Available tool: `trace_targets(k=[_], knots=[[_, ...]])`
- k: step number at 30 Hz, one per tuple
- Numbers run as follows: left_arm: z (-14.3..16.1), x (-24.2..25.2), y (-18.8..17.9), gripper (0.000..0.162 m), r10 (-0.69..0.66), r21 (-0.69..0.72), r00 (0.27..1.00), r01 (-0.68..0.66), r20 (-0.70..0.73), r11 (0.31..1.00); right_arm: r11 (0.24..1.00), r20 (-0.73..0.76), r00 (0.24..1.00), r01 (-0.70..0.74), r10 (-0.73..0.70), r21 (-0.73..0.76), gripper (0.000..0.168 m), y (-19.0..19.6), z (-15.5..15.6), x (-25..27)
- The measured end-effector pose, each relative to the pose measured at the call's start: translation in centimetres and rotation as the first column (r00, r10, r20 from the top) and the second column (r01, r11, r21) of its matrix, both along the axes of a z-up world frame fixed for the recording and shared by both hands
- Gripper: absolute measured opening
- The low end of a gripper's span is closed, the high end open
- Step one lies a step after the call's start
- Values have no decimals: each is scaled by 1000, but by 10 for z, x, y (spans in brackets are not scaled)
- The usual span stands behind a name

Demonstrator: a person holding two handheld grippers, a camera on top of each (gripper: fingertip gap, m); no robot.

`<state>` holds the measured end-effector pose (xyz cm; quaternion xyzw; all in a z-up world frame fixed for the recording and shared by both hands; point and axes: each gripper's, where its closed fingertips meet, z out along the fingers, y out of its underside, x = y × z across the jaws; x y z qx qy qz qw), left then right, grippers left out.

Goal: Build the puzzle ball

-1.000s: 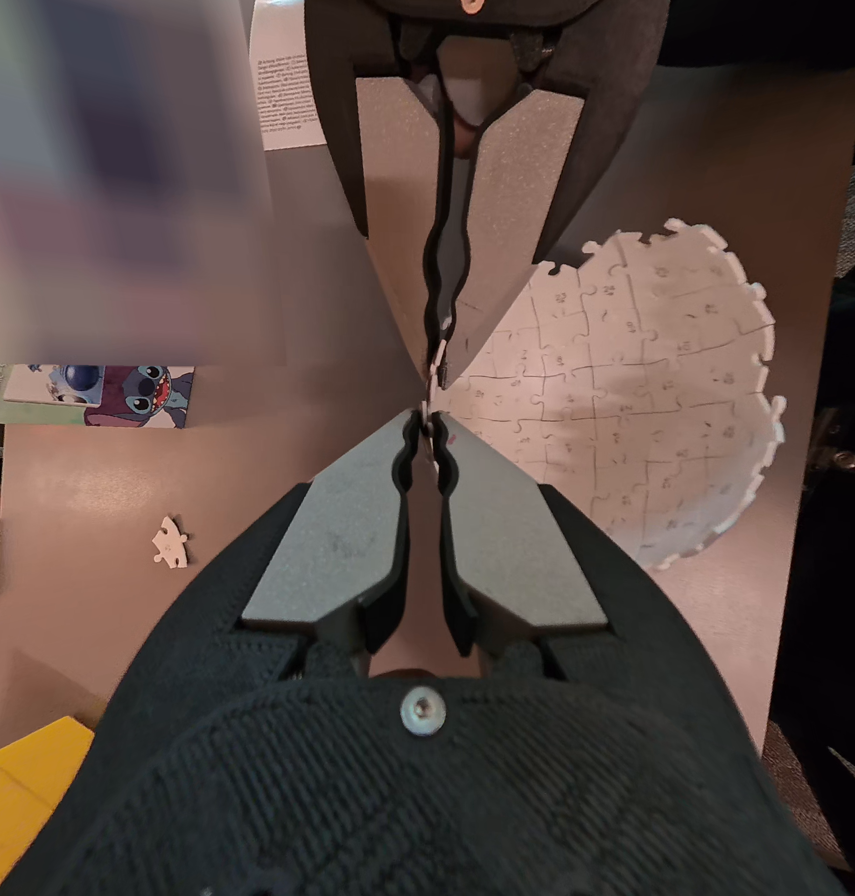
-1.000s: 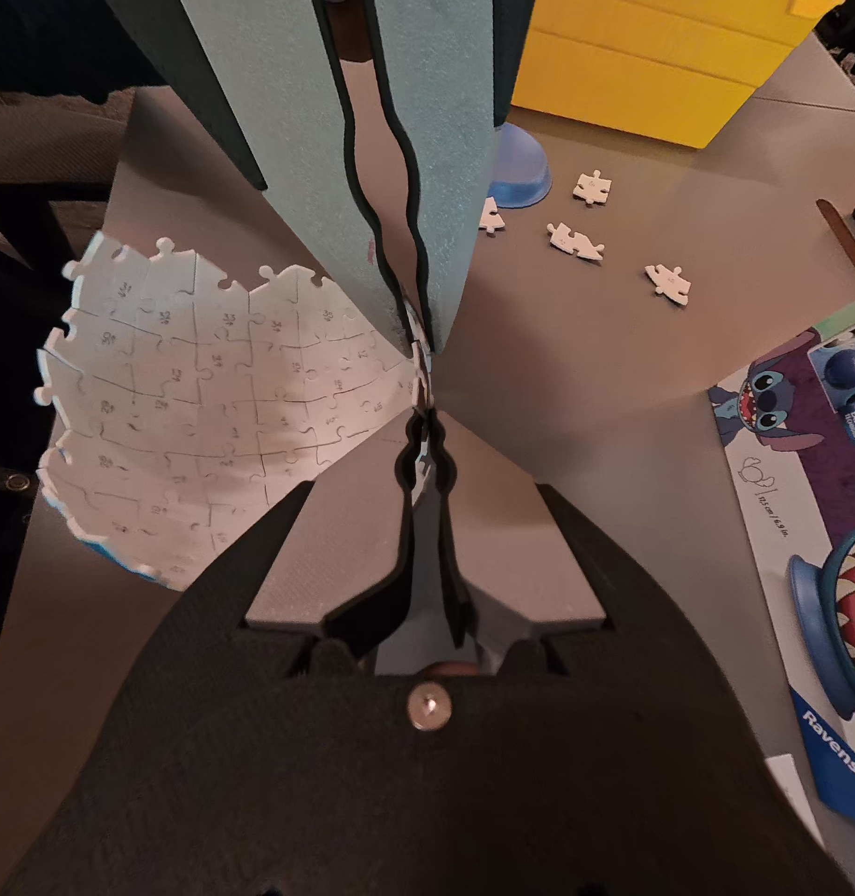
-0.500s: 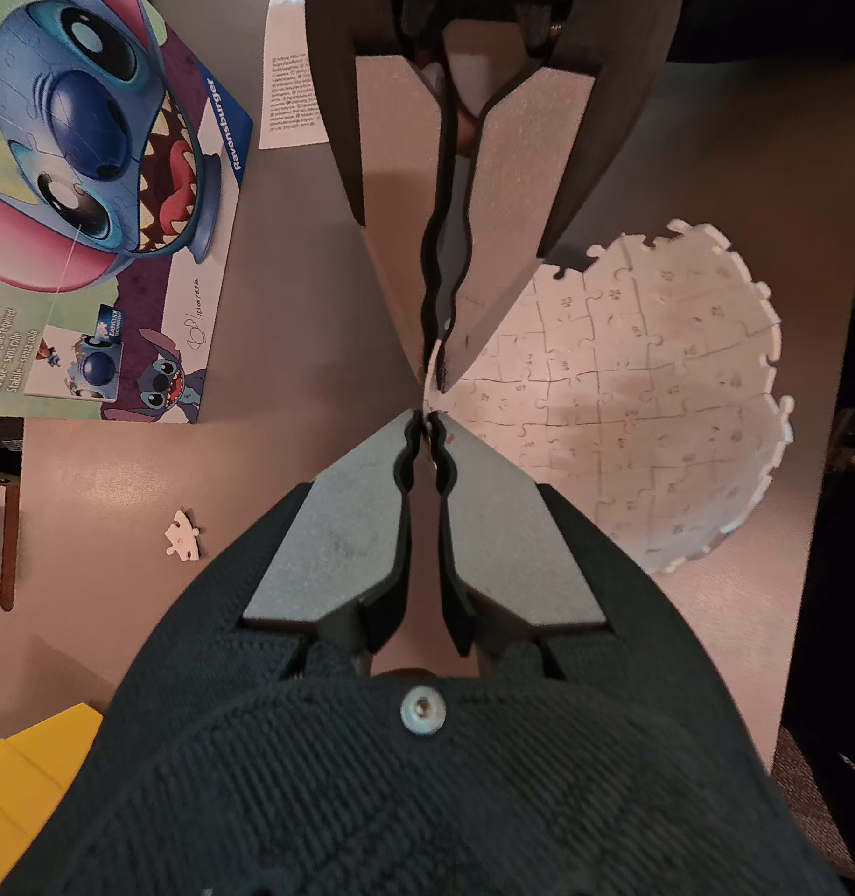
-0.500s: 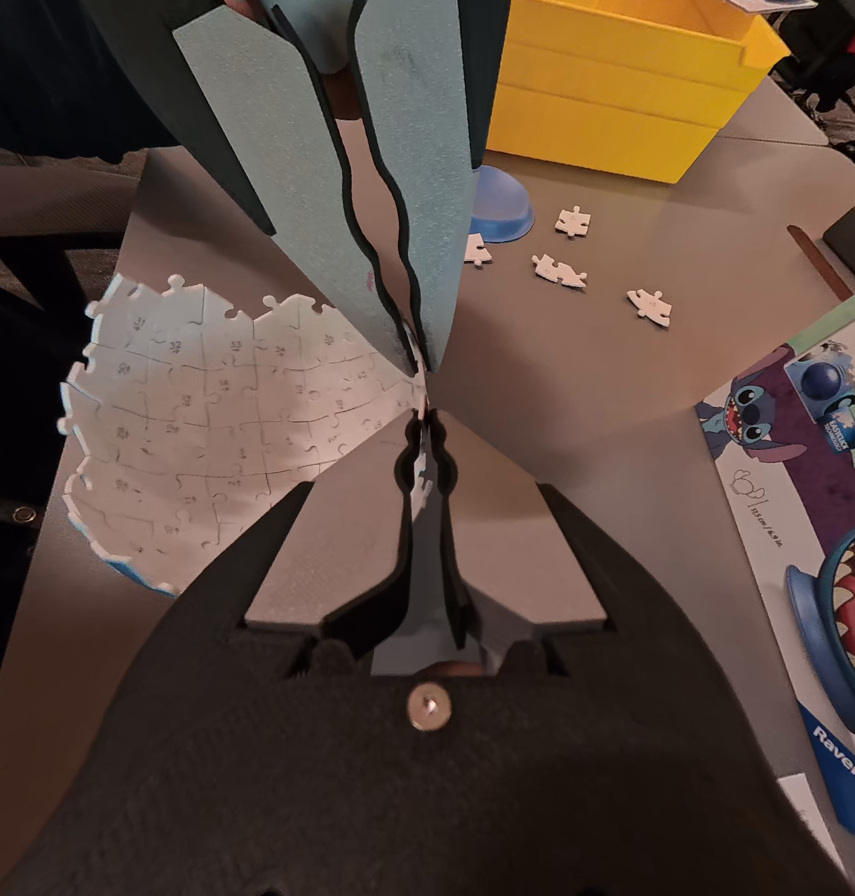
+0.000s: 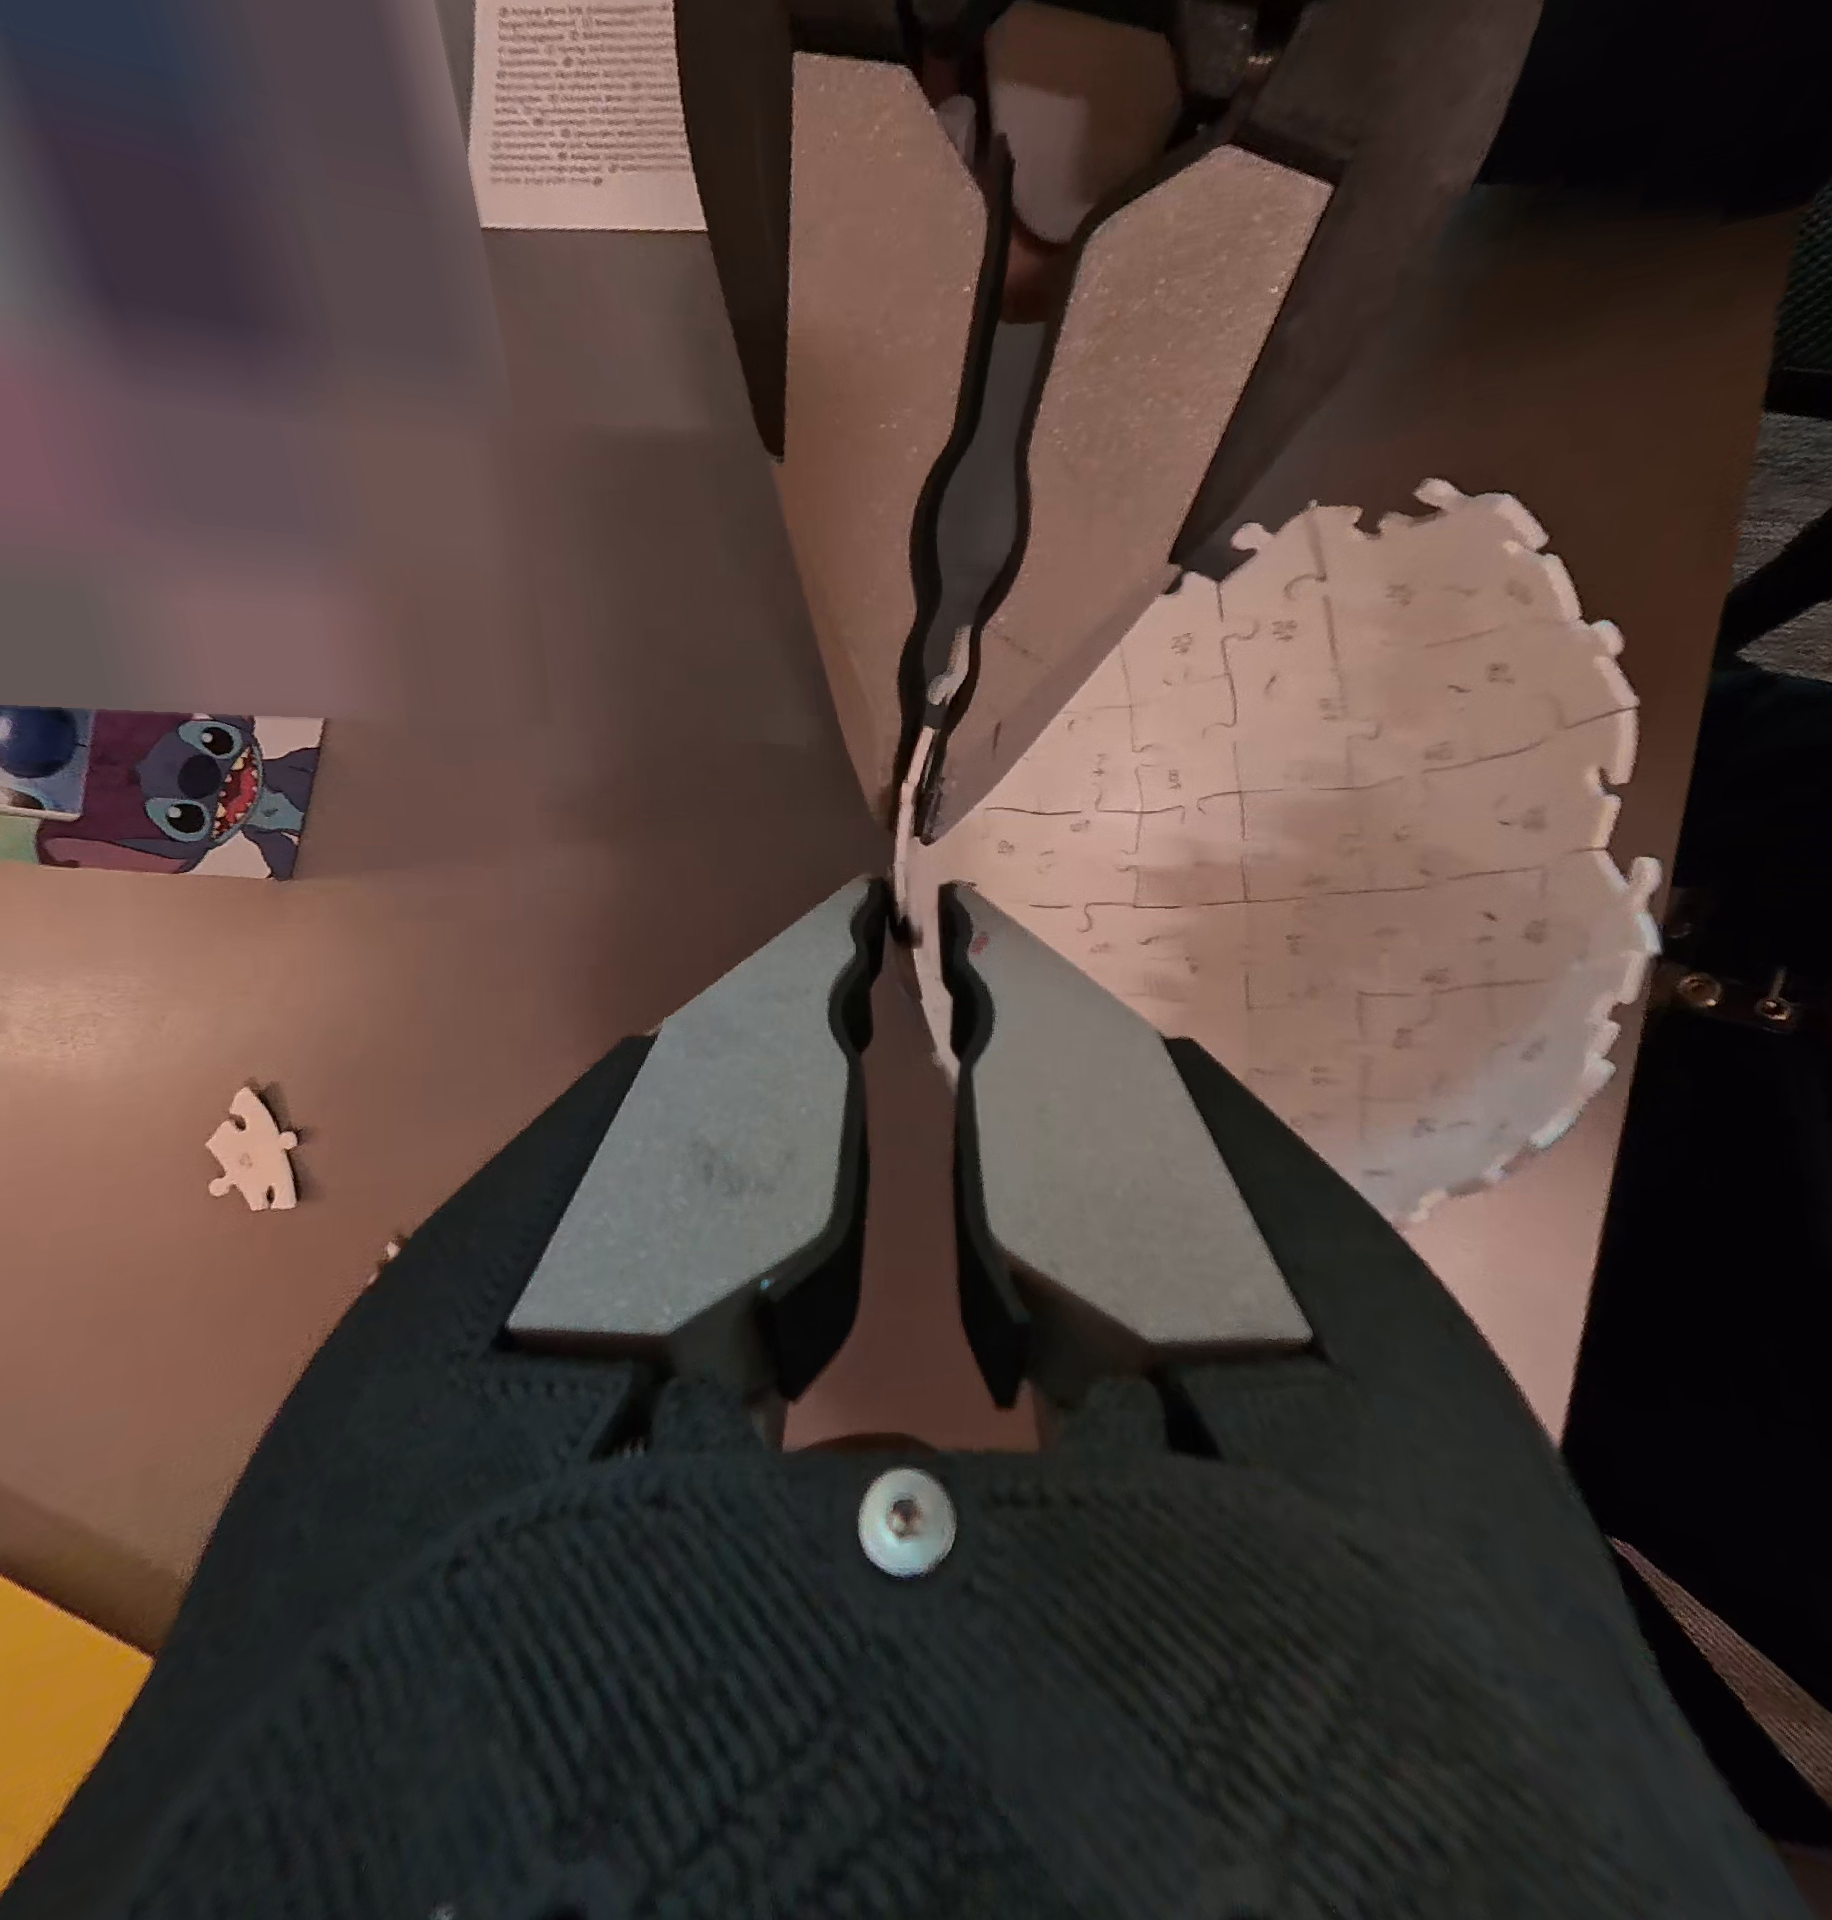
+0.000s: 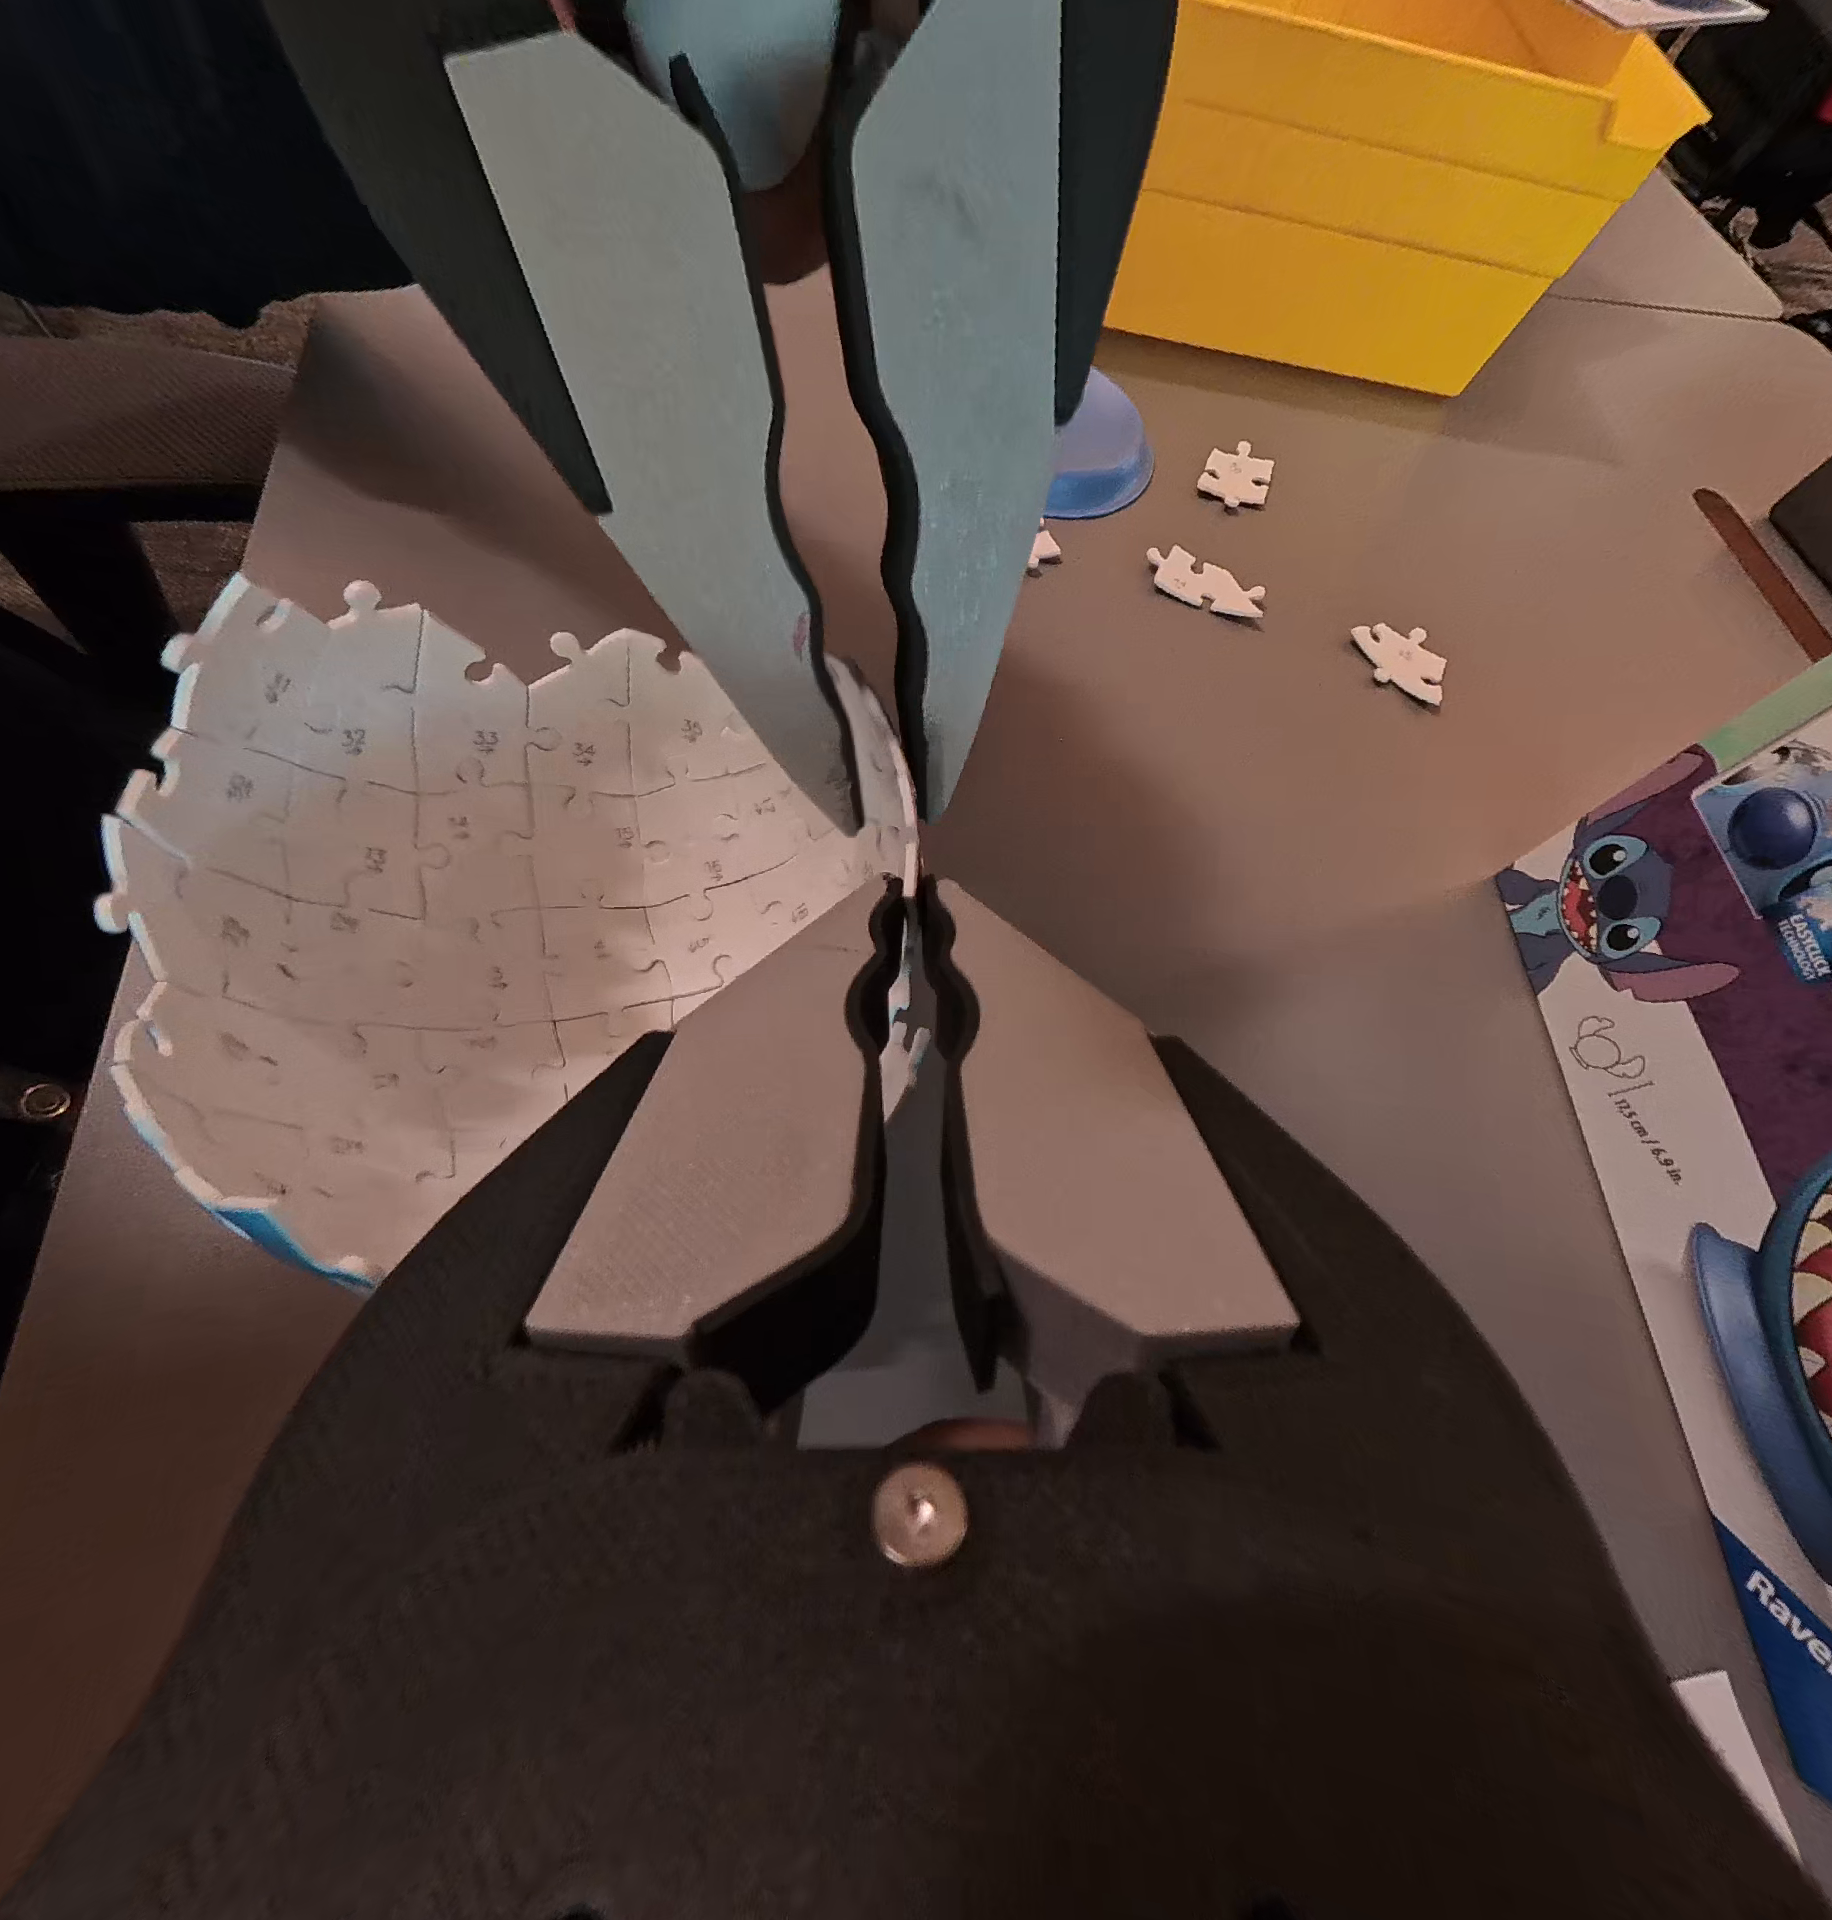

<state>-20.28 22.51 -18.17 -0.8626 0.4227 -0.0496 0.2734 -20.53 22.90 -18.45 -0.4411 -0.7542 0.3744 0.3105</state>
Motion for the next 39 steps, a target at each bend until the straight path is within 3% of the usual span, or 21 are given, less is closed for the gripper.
trace_targets(k=[3, 10, 22, 26, 29, 39], knots=[[-4, -3, -1, 12, 1, -15, 1000, -2, -21, 1000, 1000, 7, 1000, 11, -11, -1, 0, 2, -1, 0], [3, -4, 0, 6, 7, 0, 1000, -7, 24, 1000, 1000, 7, 1000, 8, -8, -2, 0, 2, -1, 0], [-1, -1, 4, 1, 8, 16, 1000, -7, -30, 1000, 999, 35, 999, -28, 29, -36, 1, -1, -5, 2], [0, 1, 3, 1, 1, 11, 1000, -1, -23, 1000, 998, 105, 993, -51, 56, -47, 13, -1, -13, 3], [-1, 1, 4, 1, 9, 7, 1000, -8, -24, 1000, 995, 113, 990, -77, 84, -61, 2, -4, -13, 1], [-1, 1, 2, 1, 20, -3, 1000, -20, -8, 1000, 985, 116, 985, -111, 126, -129, 1, -9, -13, -1]])
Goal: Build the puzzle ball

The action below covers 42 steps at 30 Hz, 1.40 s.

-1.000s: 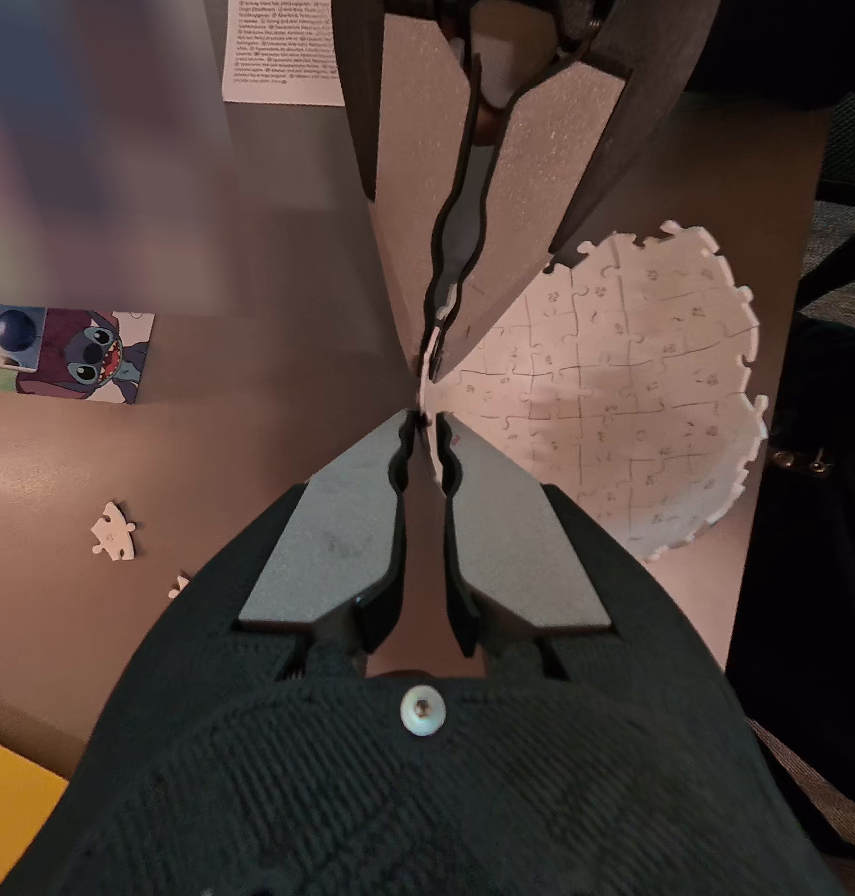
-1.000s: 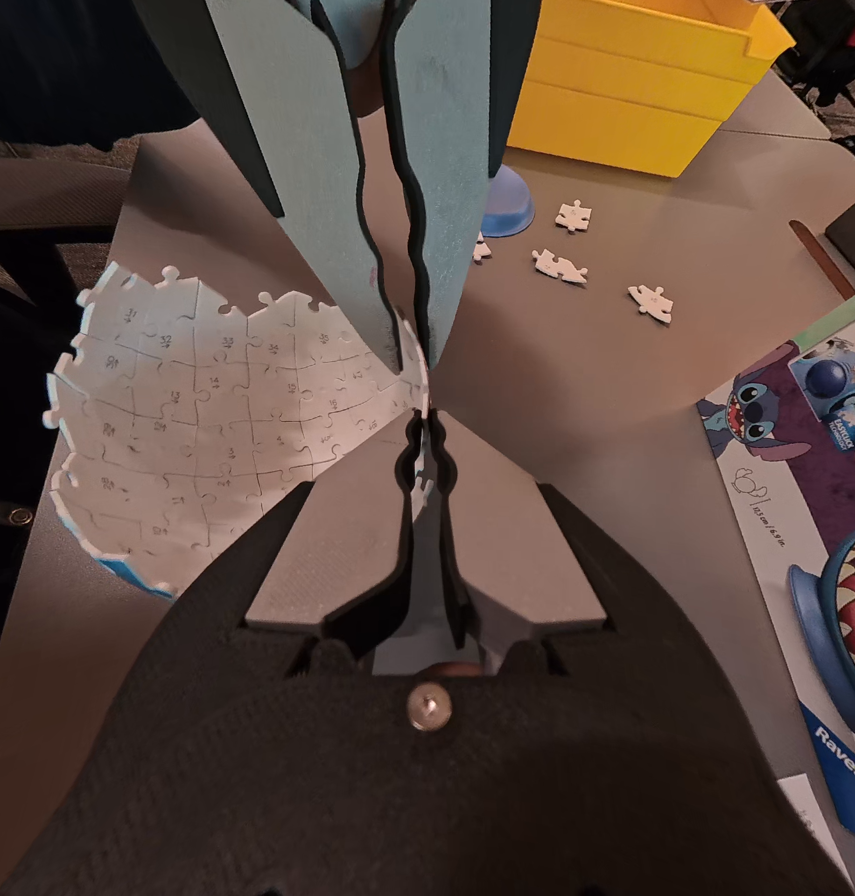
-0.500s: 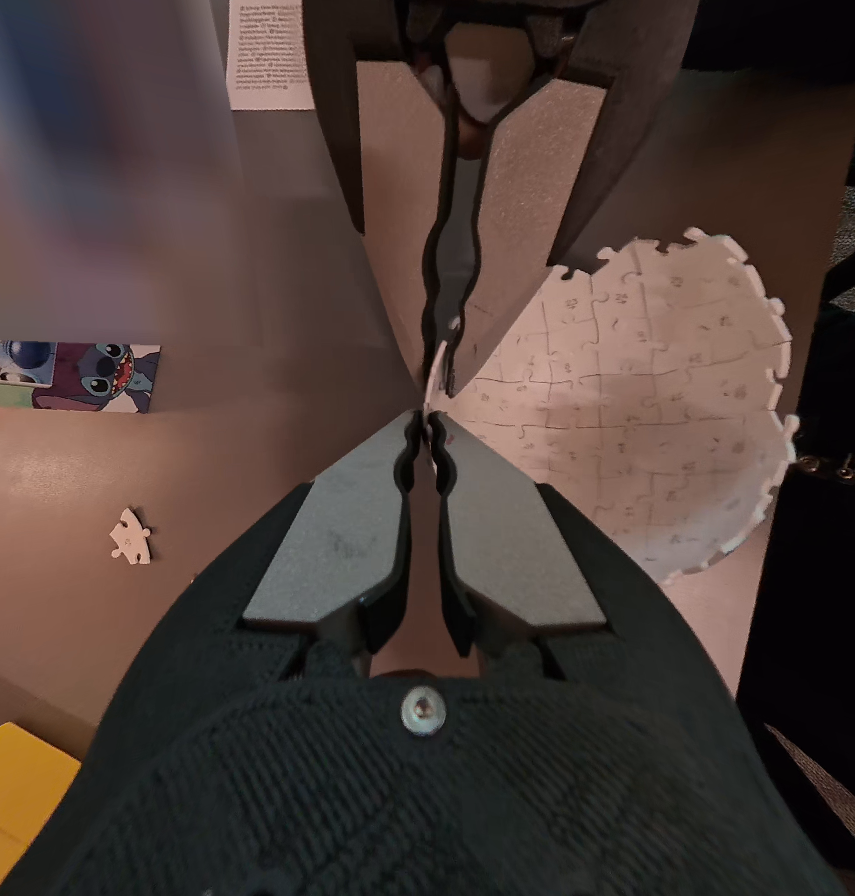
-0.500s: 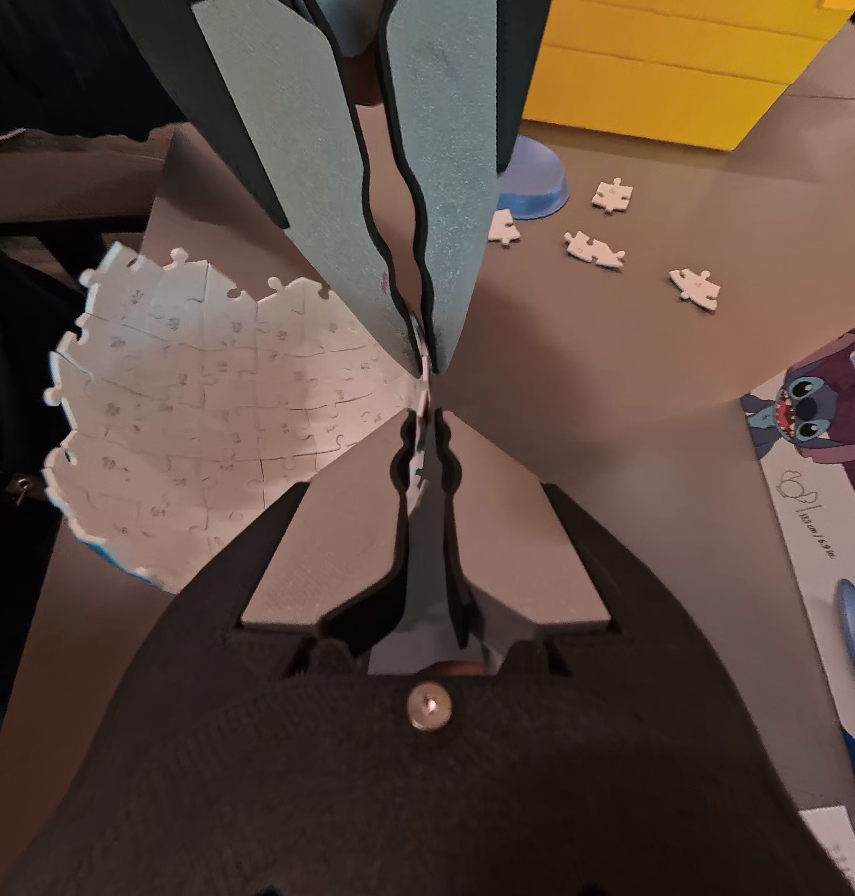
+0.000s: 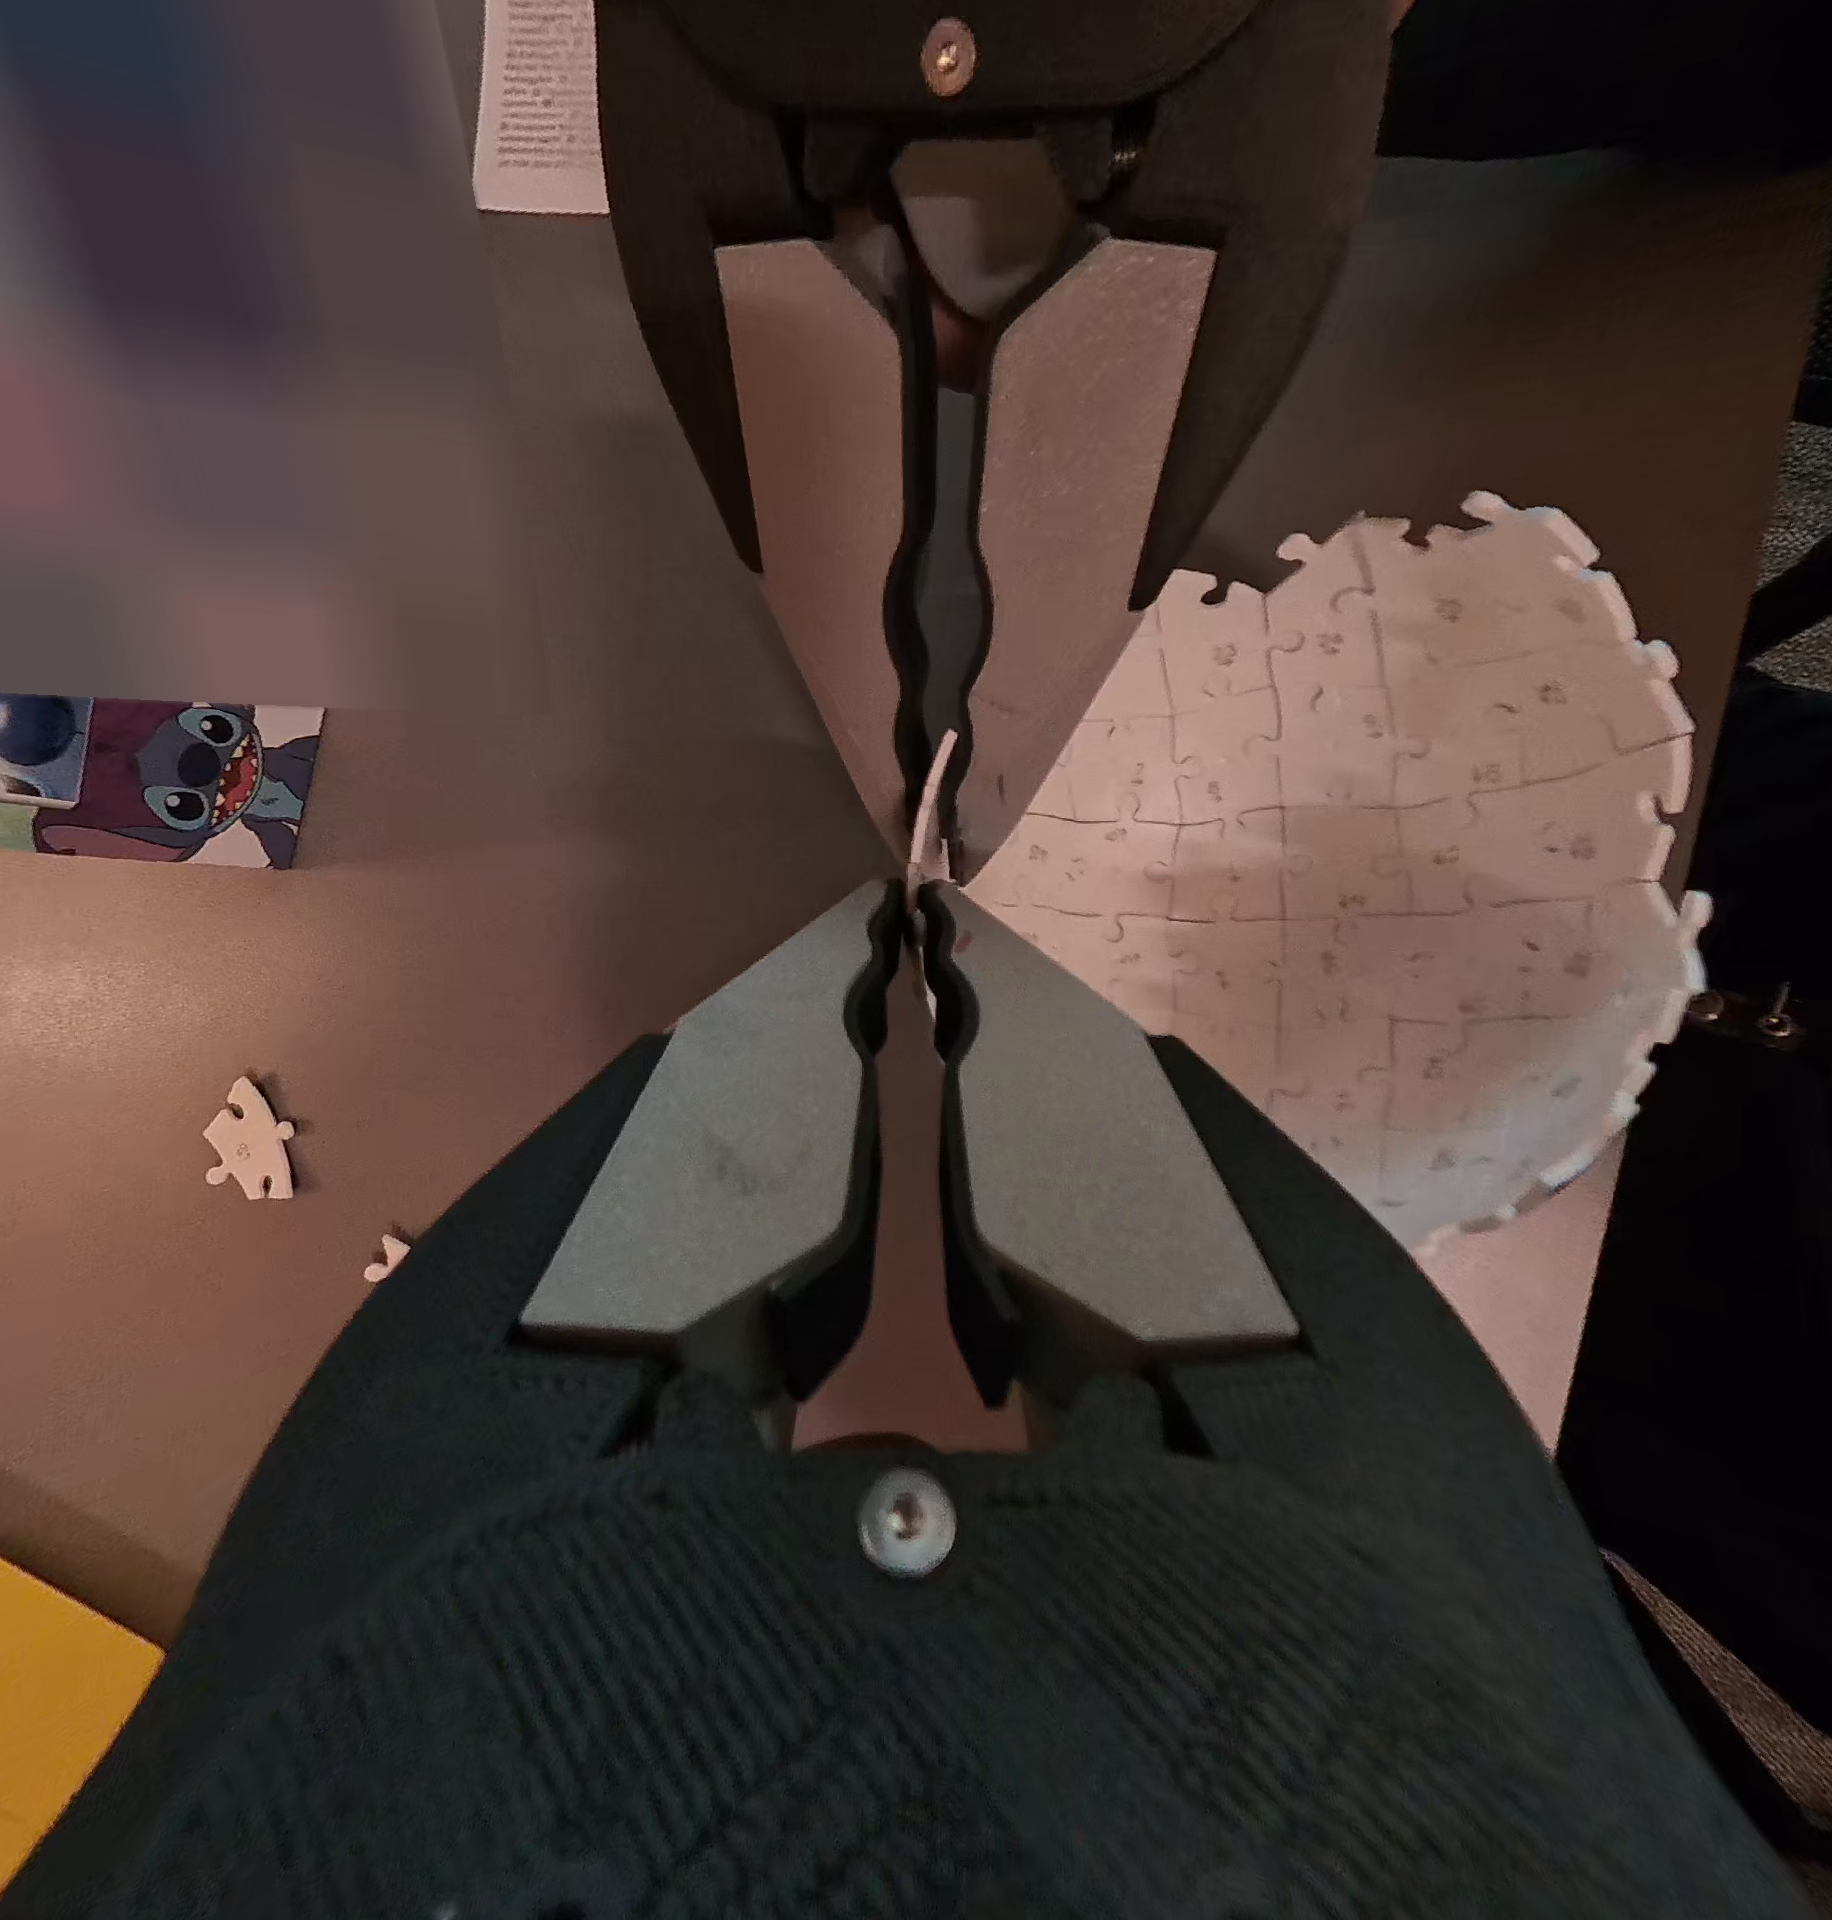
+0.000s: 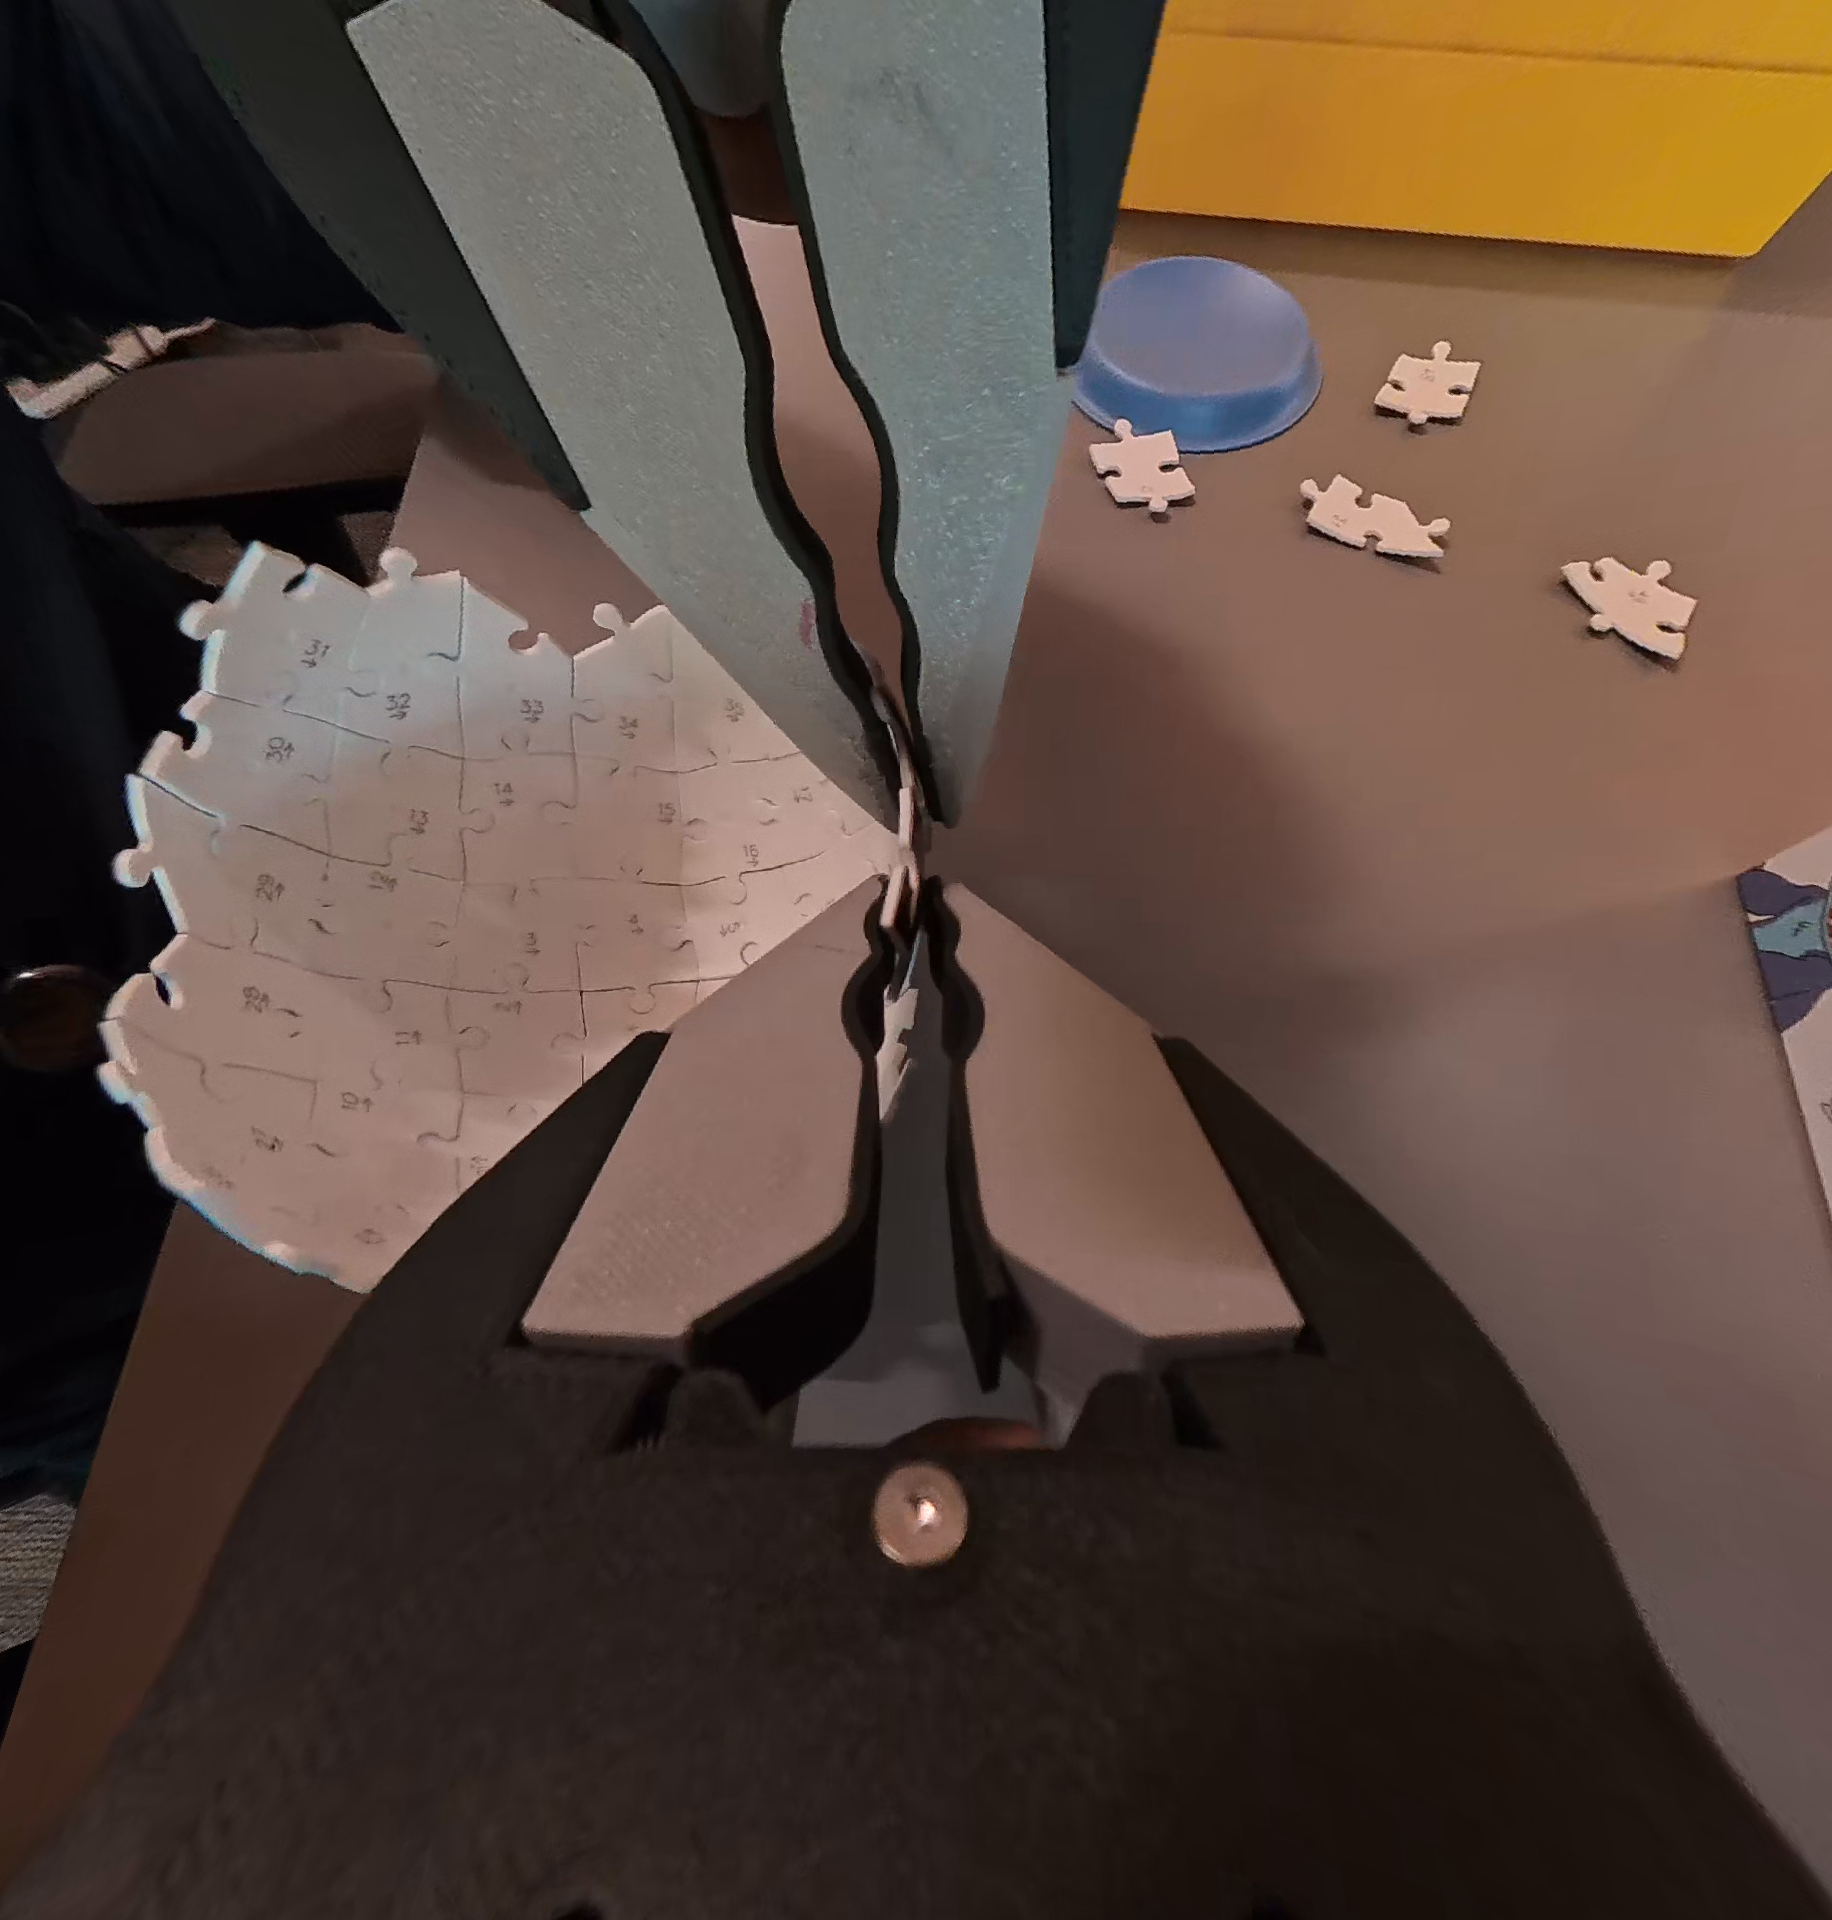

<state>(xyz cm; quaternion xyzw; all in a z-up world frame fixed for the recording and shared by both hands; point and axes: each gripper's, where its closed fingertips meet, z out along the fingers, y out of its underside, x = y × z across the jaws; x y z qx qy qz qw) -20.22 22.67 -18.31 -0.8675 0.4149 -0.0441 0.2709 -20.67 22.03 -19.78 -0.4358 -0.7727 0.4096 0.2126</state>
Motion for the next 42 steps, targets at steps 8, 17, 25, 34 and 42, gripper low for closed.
trace_targets(k=[8, 17, 25, 34, 42], knots=[[-1, 0, -4, 1, 16, -29, 1000, -15, 18, 999, 998, 20, 999, -32, 33, -46, 0, -3, -1, 0], [-3, 0, -5, 1, 20, -28, 1000, -19, 18, 999, 997, 15, 1000, -21, 22, -72, 1, -4, -4, 0], [-5, -2, -11, 1, 0, -50, 1000, -1, -17, 999, 996, 42, 997, -65, 68, -54, 3, -8, -11, 6], [-8, -1, -18, 5, -12, -154, 1000, 8, -27, 988, 996, 36, 996, -76, 77, -36, 1, -12, -10, 3], [-14, -1, -17, 4, 1, -214, 997, -17, -71, 977, 996, 43, 997, -67, 69, -52, 0, -11, -11, 2]])
